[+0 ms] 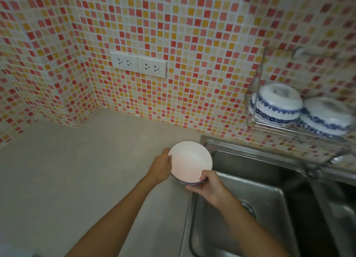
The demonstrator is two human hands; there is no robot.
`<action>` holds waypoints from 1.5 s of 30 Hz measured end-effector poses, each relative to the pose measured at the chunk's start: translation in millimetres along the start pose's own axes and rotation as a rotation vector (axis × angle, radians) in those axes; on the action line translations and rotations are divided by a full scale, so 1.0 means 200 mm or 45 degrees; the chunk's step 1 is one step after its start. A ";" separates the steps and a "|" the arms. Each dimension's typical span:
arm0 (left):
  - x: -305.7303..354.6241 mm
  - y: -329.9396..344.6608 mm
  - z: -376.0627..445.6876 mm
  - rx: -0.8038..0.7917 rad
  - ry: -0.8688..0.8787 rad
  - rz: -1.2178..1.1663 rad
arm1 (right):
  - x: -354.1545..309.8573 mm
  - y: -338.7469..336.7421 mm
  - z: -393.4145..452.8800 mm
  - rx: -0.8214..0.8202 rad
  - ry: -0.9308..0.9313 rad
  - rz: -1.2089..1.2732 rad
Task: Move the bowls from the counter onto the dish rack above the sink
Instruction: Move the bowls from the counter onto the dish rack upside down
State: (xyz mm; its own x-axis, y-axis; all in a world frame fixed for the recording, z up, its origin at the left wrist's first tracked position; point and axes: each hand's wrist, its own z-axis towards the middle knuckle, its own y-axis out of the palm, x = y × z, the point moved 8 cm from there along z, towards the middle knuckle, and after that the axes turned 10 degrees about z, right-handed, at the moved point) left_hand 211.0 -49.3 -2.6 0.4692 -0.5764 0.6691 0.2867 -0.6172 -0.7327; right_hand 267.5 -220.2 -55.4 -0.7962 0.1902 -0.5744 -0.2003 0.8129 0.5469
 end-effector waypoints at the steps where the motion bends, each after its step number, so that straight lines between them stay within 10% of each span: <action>1: 0.06 0.06 -0.04 -0.015 0.017 -0.035 | -0.02 -0.07 -0.05 -0.017 -0.004 0.013; 10: 0.42 0.80 -0.46 -0.128 0.064 -0.149 | -0.22 -0.93 -0.40 0.212 -0.023 -0.049; 18: 0.29 1.35 -0.74 -0.340 0.067 0.711 | -0.35 -1.44 -0.57 0.471 -0.171 -0.354; 31: 0.34 1.27 -0.76 -0.046 0.108 0.620 | -0.47 -1.51 -0.70 0.778 -0.725 -1.219; 45: 0.36 1.23 -0.78 0.066 0.143 0.558 | -0.47 -1.28 -0.84 0.630 -1.191 -2.116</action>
State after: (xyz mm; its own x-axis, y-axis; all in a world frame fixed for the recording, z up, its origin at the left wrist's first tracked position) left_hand 185.8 -325.7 -114.8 0.4627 -0.8337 0.3013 0.1237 -0.2758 -0.9532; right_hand 296.8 -538.7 -38.9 0.5109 -0.7447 -0.4295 -0.0220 0.4881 -0.8725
